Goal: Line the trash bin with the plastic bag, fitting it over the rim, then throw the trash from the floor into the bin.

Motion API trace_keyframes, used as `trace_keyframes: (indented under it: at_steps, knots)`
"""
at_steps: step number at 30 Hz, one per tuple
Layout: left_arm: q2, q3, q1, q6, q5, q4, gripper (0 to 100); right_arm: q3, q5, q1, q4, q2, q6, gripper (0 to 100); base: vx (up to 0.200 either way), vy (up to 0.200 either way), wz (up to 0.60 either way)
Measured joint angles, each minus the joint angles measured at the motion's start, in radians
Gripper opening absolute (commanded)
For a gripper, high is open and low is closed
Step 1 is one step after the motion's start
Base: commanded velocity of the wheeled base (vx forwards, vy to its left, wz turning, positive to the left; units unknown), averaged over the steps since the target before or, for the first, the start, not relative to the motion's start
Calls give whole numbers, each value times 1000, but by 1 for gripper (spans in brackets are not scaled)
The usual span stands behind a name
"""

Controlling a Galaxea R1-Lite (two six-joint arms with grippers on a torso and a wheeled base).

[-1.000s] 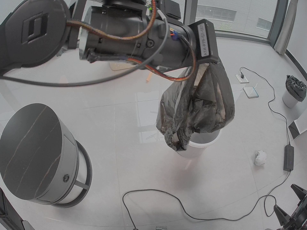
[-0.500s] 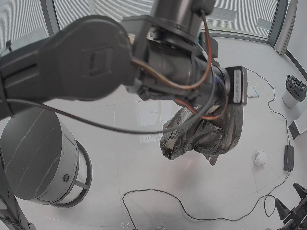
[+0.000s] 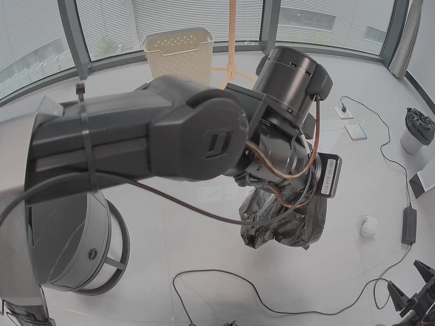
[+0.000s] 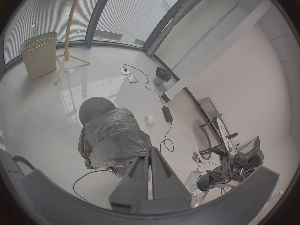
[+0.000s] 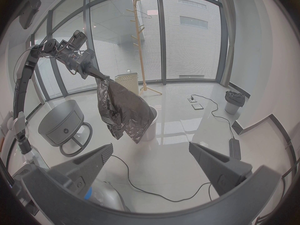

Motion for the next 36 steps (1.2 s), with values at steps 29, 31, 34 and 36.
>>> trace_keyframes:
  at_steps: [29, 31, 34, 36]
  knots:
    - [101, 0, 164, 141, 126, 126, 0, 0, -1, -3, 0, 43, 0, 100, 34, -34, 0]
    - [100, 0, 169, 145, 143, 126, 0, 0, 0, -3, 0, 43, 0, 100, 0, 0, 0]
    - [94, 0, 163, 148, 148, 126, 0, 0, 0, -3, 0, 42, 0, 100, 0, 0, 0]
    - [90, 0, 161, 149, 156, 126, 0, 0, 0, -3, 0, 42, 0, 100, 0, 0, 0]
